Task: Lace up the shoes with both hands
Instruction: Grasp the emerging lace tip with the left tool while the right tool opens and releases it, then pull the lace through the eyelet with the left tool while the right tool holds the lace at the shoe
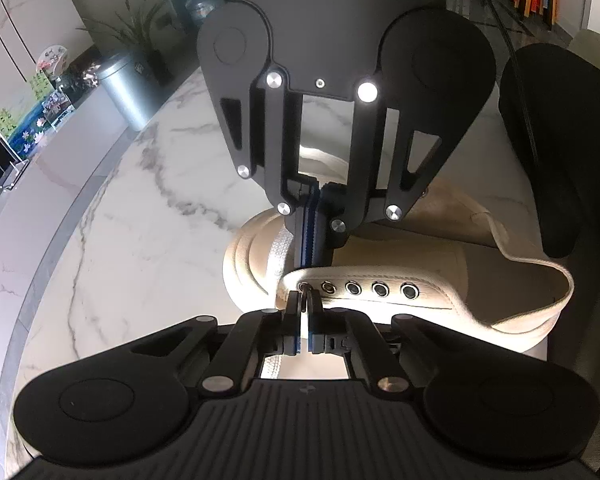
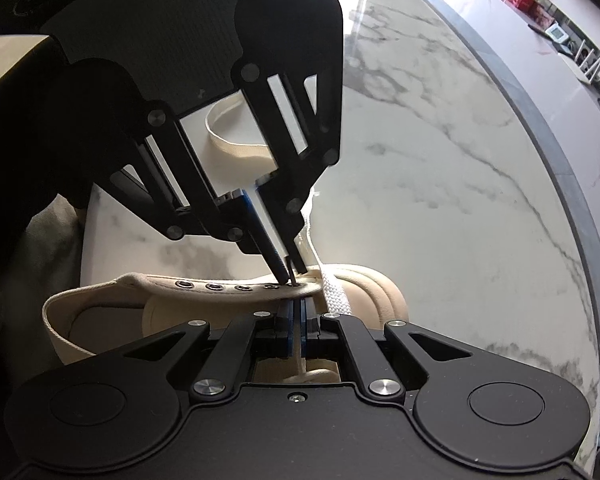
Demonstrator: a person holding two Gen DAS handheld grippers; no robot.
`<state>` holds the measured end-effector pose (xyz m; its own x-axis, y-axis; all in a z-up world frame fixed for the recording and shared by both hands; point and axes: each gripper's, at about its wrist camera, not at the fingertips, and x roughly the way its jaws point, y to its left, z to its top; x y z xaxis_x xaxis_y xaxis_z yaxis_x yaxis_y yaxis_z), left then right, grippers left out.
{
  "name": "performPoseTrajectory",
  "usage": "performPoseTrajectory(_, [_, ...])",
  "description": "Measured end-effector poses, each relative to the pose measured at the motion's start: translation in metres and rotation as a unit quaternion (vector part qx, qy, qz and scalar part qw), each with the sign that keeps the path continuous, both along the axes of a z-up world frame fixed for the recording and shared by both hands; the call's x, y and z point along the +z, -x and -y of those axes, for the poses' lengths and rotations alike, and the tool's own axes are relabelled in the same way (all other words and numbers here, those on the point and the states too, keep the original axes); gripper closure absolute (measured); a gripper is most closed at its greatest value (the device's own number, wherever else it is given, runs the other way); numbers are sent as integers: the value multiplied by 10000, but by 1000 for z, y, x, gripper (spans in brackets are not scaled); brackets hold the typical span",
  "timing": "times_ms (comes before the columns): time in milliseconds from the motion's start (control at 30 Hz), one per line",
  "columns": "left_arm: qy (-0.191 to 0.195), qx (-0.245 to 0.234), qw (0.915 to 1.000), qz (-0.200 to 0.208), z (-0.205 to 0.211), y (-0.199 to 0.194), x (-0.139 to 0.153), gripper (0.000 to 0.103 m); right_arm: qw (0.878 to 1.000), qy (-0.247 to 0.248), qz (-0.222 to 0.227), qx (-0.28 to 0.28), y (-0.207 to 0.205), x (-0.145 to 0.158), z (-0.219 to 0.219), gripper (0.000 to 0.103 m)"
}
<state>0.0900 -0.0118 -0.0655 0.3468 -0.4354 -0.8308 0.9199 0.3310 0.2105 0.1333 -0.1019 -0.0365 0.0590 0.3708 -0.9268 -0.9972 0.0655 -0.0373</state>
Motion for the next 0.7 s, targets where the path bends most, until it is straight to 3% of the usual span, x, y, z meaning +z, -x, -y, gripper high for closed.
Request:
performPoseTrajectory(167, [-4, 242, 9997, 93, 1, 6, -1, 101, 9998, -111, 85, -149, 3, 8, 9, 99])
performPoseTrajectory(333, [70, 616, 9979, 185, 3, 11, 2, 102, 9970, -288, 131, -709, 9, 23, 24, 86])
performPoseTrajectory(400, [93, 728, 9971, 218, 3, 12, 1, 102, 9932, -343, 170, -1101, 19, 29, 33, 76])
performPoseTrajectory(533, [113, 919, 9953, 269, 5, 13, 0, 102, 9833, -437, 77, -1768, 37, 34, 47, 76])
performPoseTrajectory(700, [133, 1108, 9934, 271, 6, 16, 2, 102, 9625, -431, -54, -2677, 47, 23, 54, 76])
